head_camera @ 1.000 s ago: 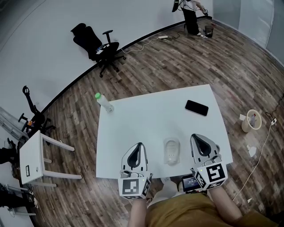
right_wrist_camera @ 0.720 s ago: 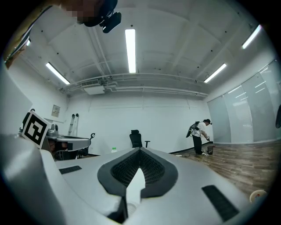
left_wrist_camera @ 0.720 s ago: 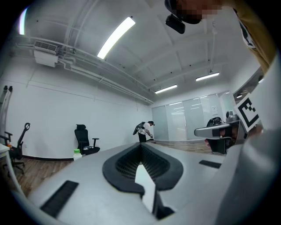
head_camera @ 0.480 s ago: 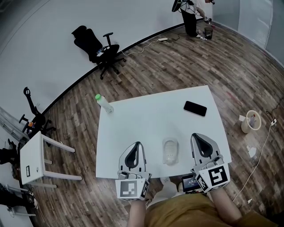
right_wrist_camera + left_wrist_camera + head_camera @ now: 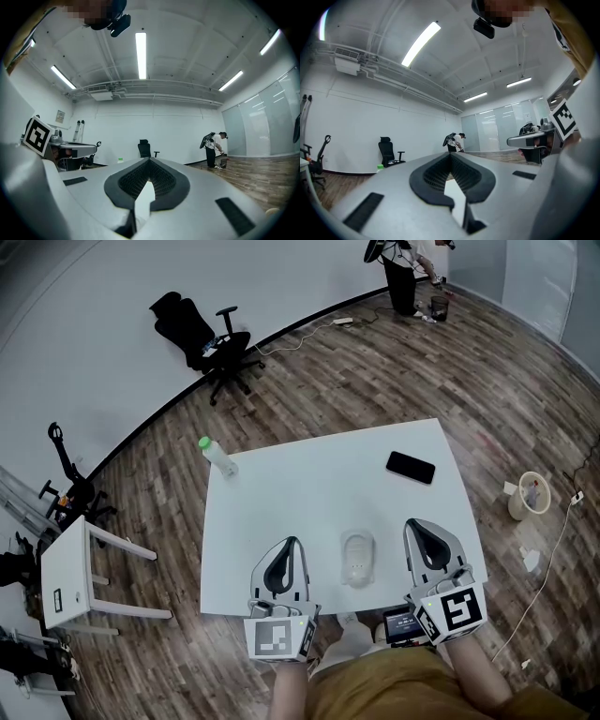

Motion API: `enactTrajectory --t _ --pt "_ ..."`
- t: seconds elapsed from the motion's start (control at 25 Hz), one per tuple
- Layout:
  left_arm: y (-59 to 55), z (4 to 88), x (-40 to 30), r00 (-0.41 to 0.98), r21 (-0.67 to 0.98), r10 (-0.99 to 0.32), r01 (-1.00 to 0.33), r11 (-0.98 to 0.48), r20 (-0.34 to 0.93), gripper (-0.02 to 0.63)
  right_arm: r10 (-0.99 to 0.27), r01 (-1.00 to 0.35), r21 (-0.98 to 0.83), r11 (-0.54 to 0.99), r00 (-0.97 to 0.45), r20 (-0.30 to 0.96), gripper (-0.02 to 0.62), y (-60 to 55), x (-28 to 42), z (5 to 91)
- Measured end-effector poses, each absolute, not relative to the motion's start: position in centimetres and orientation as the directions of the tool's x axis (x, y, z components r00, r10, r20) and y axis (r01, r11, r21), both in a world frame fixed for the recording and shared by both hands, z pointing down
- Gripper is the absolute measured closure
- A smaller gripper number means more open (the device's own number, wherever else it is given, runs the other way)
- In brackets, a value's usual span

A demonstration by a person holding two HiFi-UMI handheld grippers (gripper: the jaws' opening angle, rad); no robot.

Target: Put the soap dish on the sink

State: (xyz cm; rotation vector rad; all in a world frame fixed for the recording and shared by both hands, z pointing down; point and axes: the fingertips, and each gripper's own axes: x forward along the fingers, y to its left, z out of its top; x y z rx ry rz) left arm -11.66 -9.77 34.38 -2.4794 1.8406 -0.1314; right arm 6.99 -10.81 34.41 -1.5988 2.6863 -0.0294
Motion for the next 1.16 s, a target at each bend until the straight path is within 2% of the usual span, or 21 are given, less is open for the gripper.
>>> enactTrajectory --t 1.16 --pt "-10.1 35.3 -12.8 0.276 -0.078 -0.959 -0.957 -0.28 0.061 0.598 -0.874 -0.874 -0.031 0.485 -0.485 0.027 0.588 -11.4 6.3 35.4"
